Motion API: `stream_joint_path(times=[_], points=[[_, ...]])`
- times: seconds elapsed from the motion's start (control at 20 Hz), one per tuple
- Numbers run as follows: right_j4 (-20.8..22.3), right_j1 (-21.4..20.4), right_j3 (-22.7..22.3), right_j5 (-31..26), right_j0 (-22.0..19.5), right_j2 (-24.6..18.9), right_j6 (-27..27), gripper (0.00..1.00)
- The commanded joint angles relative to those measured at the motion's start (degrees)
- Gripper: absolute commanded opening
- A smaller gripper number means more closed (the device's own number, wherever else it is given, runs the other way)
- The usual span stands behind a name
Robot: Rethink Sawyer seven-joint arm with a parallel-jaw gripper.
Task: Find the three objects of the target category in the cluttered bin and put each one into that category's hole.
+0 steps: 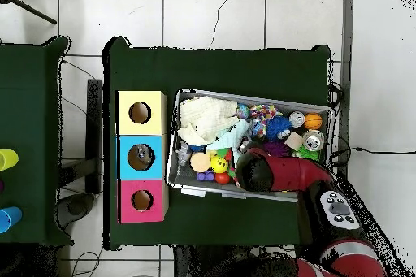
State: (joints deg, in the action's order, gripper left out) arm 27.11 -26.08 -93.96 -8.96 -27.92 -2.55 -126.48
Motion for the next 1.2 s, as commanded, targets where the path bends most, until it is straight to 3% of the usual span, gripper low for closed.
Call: stream_joint_path(times=[0.05, 0.55, 1.2], points=[[2.07, -0.95, -0.43, 0.24, -1.09, -4.45, 0.49, 1.0], [0.83, -4.94, -1.4, -5.02, -2.36, -6.81, 3.19, 1.0], [1.35, -2.51, 0.49, -2.37, -3.01, -8.11, 1.88, 1.0]])
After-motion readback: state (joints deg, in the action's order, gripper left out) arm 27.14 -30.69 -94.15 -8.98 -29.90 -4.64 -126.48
